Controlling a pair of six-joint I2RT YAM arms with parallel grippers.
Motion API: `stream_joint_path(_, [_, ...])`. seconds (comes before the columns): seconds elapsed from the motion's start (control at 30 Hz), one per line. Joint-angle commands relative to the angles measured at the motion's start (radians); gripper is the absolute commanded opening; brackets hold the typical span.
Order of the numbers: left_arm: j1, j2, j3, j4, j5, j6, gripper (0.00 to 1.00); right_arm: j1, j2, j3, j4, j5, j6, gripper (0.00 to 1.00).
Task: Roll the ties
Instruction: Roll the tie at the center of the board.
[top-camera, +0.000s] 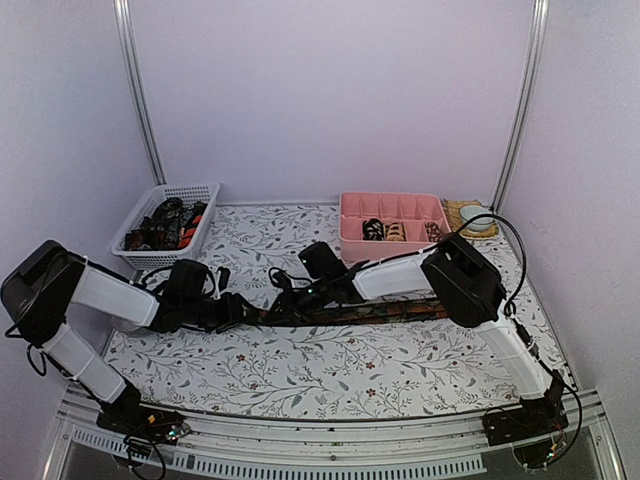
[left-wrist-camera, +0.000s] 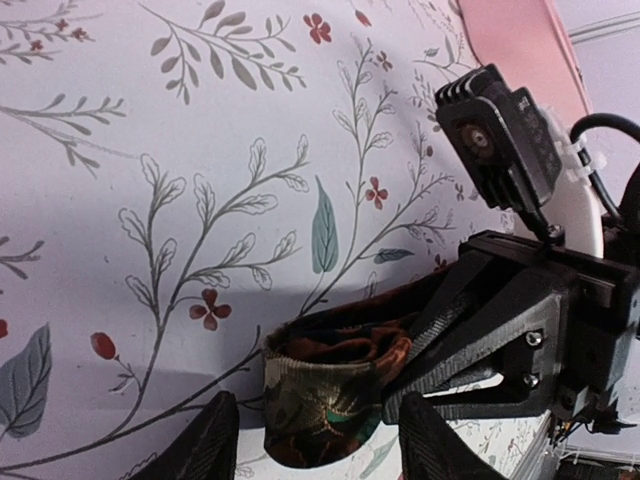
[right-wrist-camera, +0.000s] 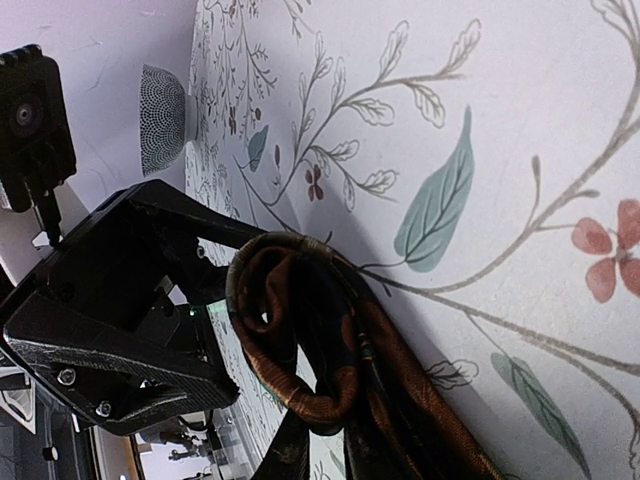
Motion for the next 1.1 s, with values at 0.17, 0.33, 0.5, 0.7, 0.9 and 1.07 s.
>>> stream_joint_path(0.17, [0.033,0.079,-0.032,0.127,0.088,-0.027,0.54,-0.023,0.126,-0.013,0.022,-0.018,0.041,0.12])
stream_joint_path(0.33, [0.041,0.138,-0.045,0.194,0.14,-0.039,0.5,-0.026,0.12,-0.021,0.03,-0.023,0.049,0.11])
stream_joint_path(0.5, [0.043,0.185,-0.065,0.264,0.179,-0.056,0.45,-0.027,0.116,-0.023,0.033,-0.023,0.05,0.11])
stream_joint_path(0.7, [0.045,0.196,-0.08,0.292,0.178,-0.071,0.31,-0.032,0.115,-0.028,0.035,-0.023,0.051,0.11])
stream_joint_path(0.9, [0.046,0.177,-0.056,0.234,0.136,-0.066,0.18,-0.032,0.092,-0.048,0.044,-0.018,0.05,0.13])
stream_joint_path(1.07, [0.042,0.127,-0.003,0.097,0.074,-0.035,0.18,-0.044,-0.007,-0.107,0.034,-0.001,0.009,0.27])
